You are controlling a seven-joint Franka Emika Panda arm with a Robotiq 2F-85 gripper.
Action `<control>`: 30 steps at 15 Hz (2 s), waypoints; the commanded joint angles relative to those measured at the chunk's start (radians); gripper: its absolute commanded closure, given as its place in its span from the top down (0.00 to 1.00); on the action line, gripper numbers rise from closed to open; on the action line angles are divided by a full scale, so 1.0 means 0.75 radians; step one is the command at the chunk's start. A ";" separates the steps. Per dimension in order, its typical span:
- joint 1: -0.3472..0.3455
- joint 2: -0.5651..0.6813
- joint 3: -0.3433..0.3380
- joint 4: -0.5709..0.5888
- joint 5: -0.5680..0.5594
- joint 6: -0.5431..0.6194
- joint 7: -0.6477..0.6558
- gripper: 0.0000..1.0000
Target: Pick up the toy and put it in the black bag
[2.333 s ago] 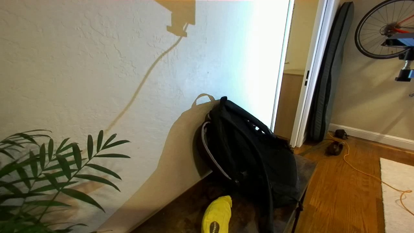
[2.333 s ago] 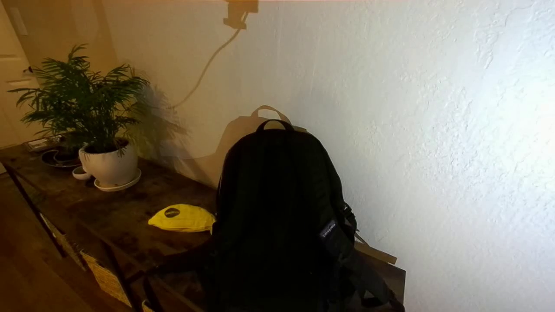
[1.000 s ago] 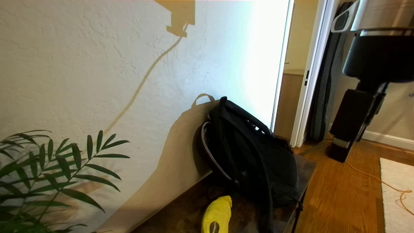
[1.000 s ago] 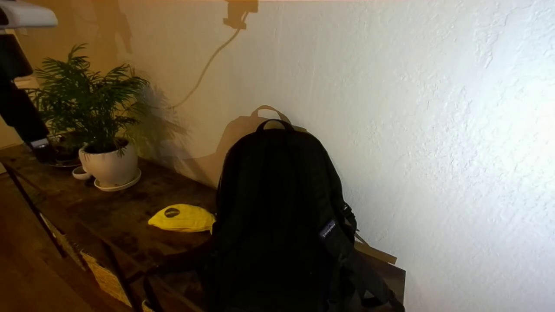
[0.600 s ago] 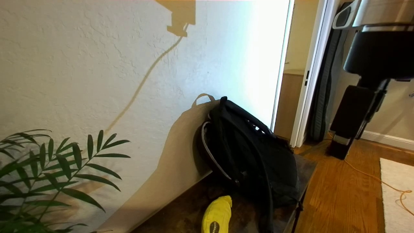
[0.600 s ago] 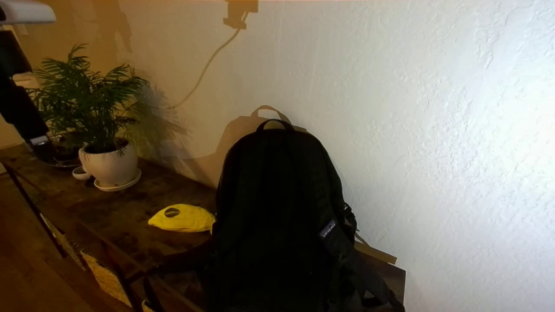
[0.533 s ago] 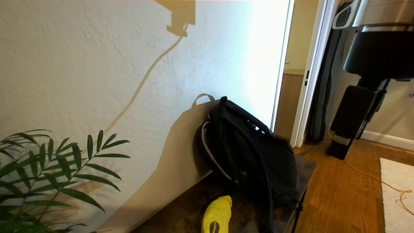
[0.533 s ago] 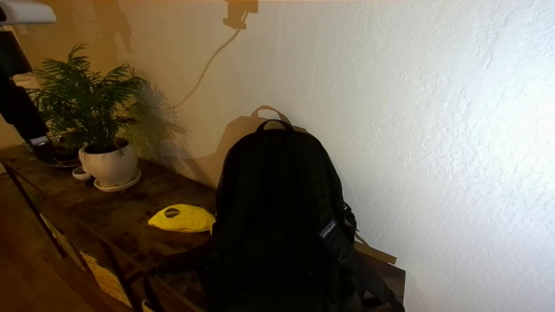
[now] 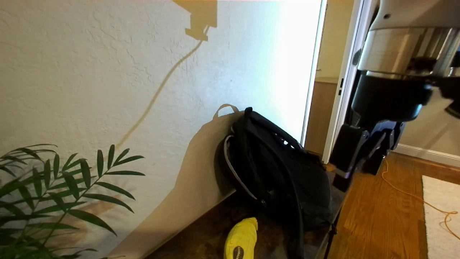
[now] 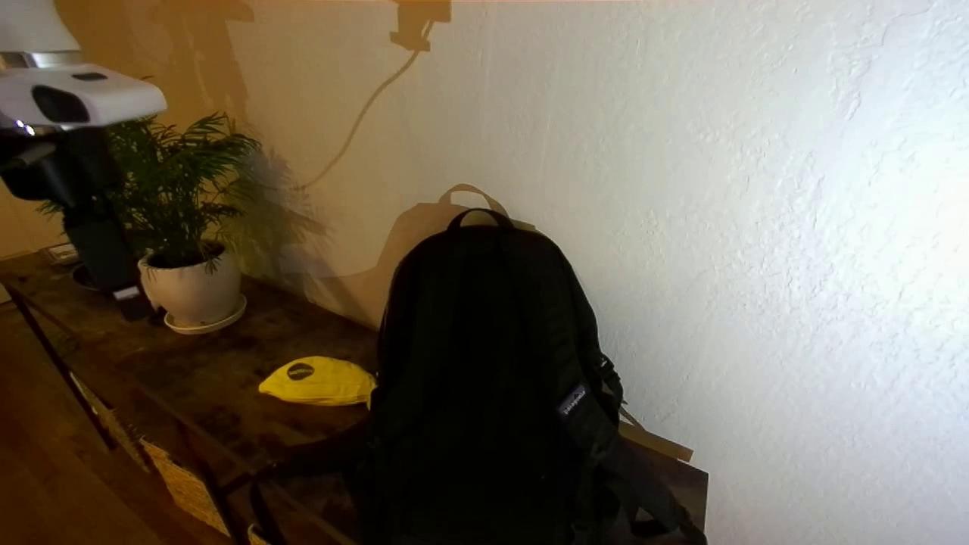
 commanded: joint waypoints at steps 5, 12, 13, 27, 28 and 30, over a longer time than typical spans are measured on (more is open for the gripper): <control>0.041 0.455 -0.135 0.233 -0.285 0.168 0.362 1.00; 0.169 0.624 -0.263 0.377 -0.221 0.156 0.304 1.00; 0.180 0.641 -0.267 0.395 -0.220 0.156 0.303 1.00; 0.226 0.907 -0.368 0.583 -0.093 0.278 0.403 1.00; 0.227 0.944 -0.370 0.612 -0.055 0.292 0.398 1.00; 0.236 1.020 -0.381 0.680 0.015 0.303 0.405 1.00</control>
